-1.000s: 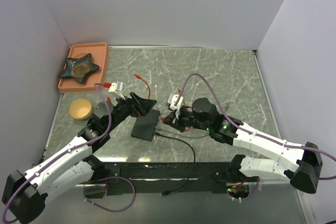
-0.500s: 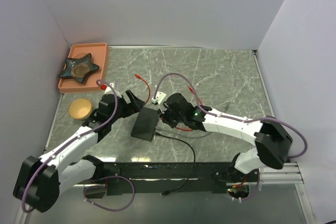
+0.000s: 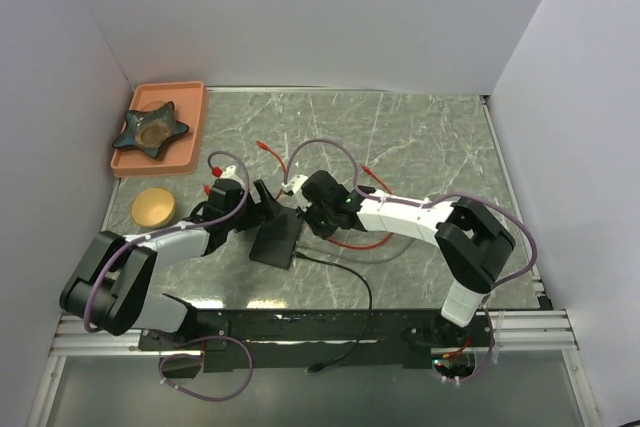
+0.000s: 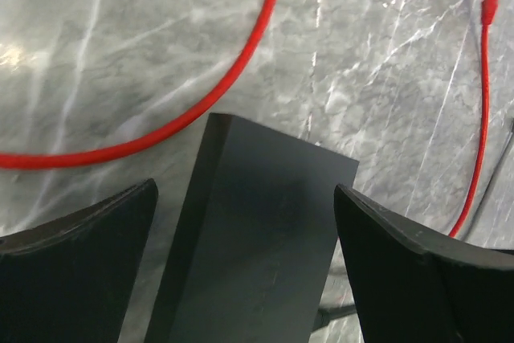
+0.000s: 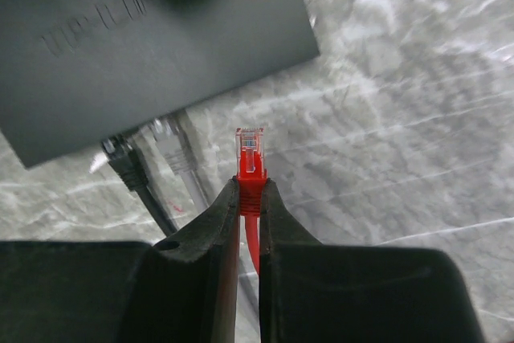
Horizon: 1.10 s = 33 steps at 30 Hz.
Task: Insert the plug into the switch port
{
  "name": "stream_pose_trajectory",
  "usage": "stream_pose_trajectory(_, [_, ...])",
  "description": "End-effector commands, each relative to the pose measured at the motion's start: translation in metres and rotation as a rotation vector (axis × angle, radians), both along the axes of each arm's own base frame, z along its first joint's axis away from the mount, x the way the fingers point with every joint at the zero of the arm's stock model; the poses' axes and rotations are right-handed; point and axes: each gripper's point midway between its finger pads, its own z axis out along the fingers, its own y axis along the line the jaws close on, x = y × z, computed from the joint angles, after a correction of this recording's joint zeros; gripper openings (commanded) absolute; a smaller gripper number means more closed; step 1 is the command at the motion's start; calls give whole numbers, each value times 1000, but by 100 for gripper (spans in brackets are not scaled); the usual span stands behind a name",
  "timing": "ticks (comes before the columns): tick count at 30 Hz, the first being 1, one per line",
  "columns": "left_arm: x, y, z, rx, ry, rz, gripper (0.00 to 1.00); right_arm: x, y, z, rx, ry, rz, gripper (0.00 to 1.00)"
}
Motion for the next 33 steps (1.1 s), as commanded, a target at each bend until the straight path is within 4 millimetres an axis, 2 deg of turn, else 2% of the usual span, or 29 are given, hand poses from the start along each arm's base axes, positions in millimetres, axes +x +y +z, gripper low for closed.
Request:
stream_pose_trajectory(1, [7,-22,4,-22,-52,-64,98,-1,0,1,-16,25,9,0])
stream_pose_trajectory(4, [8,-30,2,-13,-57,-77,99,-8,-2,-8,-45,65,14,0])
stream_pose_trajectory(9, [7,-47,15,-78,-86,-134,98,-27,1,-24,-85,136,57,0])
stream_pose_trajectory(11, [5,-50,25,-111,-124,-143,98,-34,3,-28,-91,158,78,0])
stream_pose_trajectory(14, [3,-46,27,-106,-119,-126,99,-38,2,-31,-101,150,81,0])
stream_pose_trajectory(22, [4,-40,18,-50,-95,-112,97,-27,10,-16,-43,85,63,0])
stream_pose_trajectory(27, [3,-36,16,-38,-92,-102,90,-21,19,-11,-14,75,52,0])
stream_pose_trajectory(33, [2,-28,15,-5,-103,-90,77,-14,27,-8,3,70,36,0])
